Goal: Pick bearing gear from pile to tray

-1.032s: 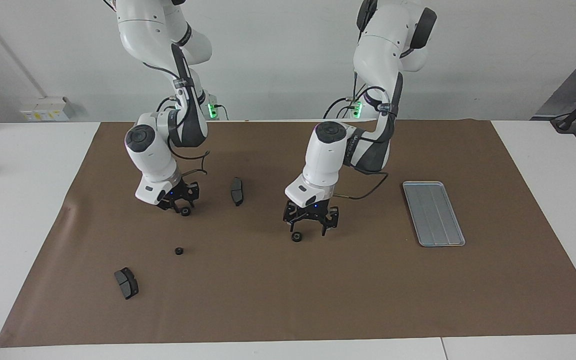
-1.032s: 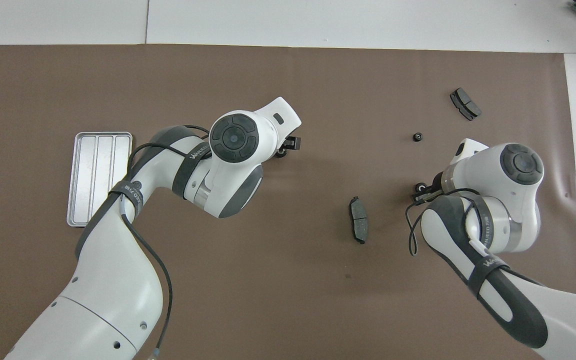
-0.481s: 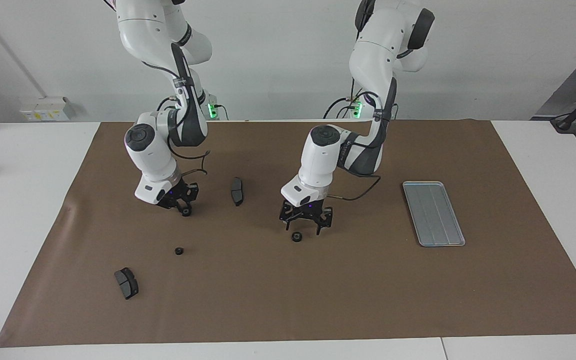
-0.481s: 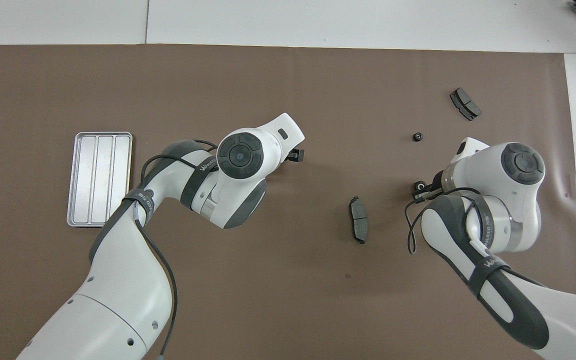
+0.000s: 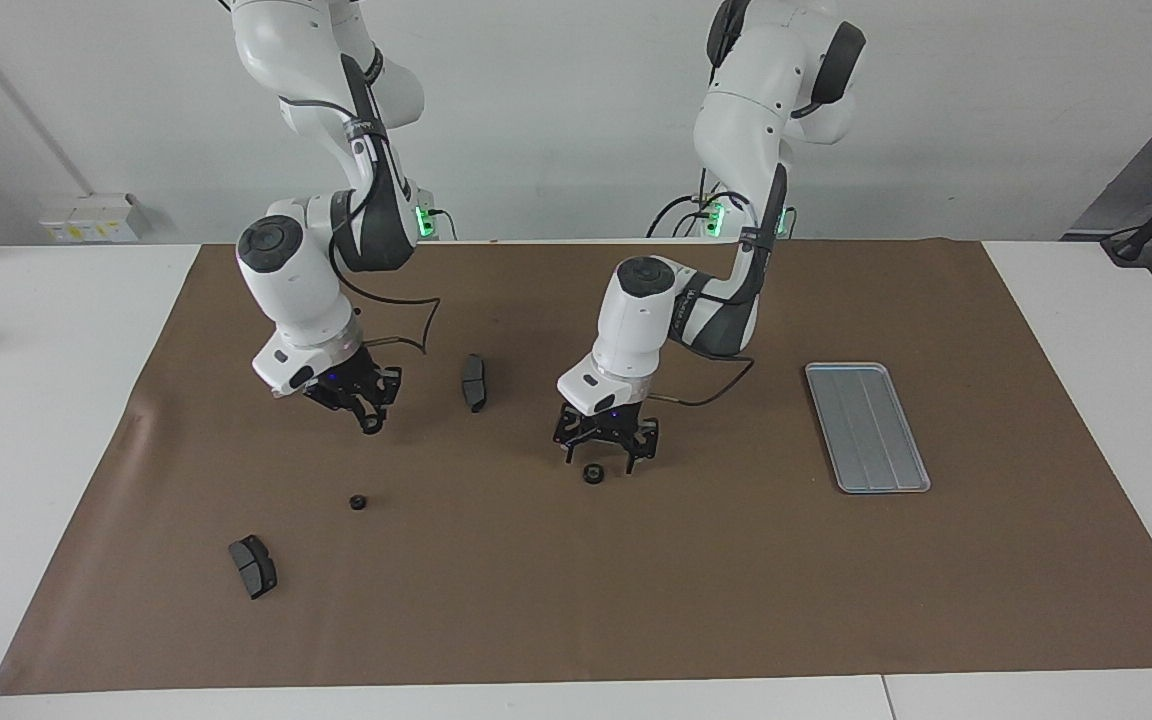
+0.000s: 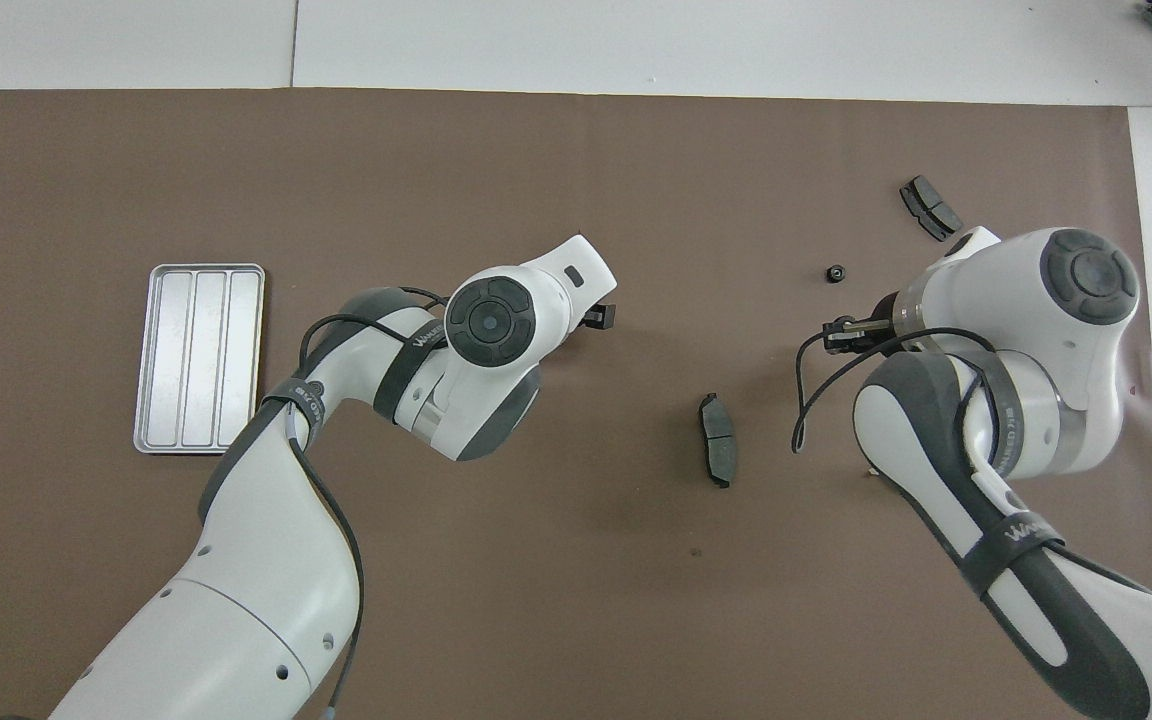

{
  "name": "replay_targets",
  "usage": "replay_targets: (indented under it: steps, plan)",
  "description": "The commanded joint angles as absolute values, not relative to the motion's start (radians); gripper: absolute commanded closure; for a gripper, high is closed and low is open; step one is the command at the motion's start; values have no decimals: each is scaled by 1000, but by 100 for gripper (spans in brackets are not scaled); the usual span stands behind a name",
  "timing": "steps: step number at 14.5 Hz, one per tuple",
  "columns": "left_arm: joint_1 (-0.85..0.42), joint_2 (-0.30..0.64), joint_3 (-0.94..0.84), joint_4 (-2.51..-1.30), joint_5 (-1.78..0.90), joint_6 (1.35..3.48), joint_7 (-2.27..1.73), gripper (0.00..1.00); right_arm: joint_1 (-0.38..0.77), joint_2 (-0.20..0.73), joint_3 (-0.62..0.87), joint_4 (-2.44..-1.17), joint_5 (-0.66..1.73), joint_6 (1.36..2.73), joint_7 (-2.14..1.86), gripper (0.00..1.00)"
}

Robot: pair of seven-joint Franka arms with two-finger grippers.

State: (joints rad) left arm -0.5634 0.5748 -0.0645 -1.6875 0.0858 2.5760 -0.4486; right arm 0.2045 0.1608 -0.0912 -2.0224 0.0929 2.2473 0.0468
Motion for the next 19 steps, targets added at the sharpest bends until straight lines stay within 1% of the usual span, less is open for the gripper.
replay_targets:
  steps: [1,2,7,10,11,13,14,15,16,17,19]
  plan:
    - [-584,591,-49,-1651,100,2549,-471,12,216,161,-86,-1979,106,2223,107,100]
    - [-583,591,-48,-1651,100,2551,-471,20,230,161,-86,-1974,106,2224,124,100]
    - [-578,591,-48,-1661,103,2560,-471,21,245,161,-86,-1973,106,2227,163,100]
    - [-581,592,-48,-1663,103,2563,-471,26,247,161,-86,-1973,106,2229,163,100]
    - [-584,592,-48,-1664,103,2563,-472,31,247,161,-86,-1973,106,2229,163,100]
    - [-586,592,-46,-1666,106,2565,-471,36,247,161,-86,-1973,106,2229,166,100]
    - [-586,592,-46,-1666,107,2565,-472,40,248,161,-86,-1973,106,2230,172,100]
    - [-586,592,-46,-1666,107,2563,-471,48,249,161,-86,-1973,106,2230,178,100]
    - [-584,592,-46,-1666,106,2554,-471,57,249,161,-86,-1973,106,2230,181,100]
    - [-580,589,-45,-1663,106,2546,-471,62,249,161,-84,-1973,106,2233,181,100]
    - [-580,588,-41,-1660,106,2524,-471,79,250,161,-84,-1973,106,2233,181,100]
